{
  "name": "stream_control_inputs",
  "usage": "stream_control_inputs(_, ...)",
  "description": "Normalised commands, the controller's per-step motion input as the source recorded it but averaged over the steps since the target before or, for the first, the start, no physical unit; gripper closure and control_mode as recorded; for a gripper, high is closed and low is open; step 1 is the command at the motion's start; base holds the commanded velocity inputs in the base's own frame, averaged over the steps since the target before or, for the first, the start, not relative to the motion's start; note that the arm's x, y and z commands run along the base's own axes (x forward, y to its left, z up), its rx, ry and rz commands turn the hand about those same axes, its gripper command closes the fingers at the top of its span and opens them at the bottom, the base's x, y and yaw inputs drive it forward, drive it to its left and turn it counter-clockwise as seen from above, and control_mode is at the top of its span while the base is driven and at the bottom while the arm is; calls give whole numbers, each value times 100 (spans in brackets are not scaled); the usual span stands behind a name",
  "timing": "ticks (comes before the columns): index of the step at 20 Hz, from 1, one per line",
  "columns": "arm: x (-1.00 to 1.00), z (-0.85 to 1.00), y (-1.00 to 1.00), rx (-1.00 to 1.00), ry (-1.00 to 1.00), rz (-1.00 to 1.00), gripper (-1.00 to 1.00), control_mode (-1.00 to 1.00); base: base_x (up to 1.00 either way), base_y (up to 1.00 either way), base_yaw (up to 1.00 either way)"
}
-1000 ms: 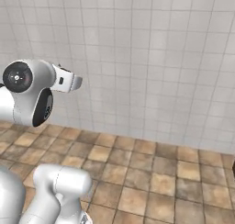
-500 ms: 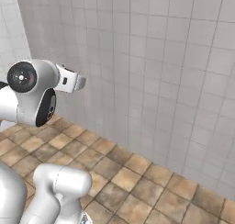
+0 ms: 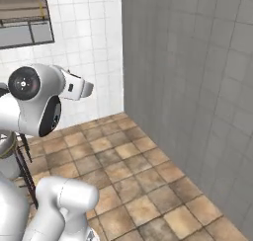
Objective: Take the lemon wedge from the fridge and place it on the plate with fish on the dining counter.
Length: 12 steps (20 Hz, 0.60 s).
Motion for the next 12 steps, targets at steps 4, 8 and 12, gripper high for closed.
stream_control_inputs(4,0,0,0,0,0,0,100,100,17,1,77)
stream_control_inputs(8,0,0,0,0,0,0,100,100,23,-15,63)
stream_control_inputs(12,0,0,0,0,0,0,100,100,42,-70,39)
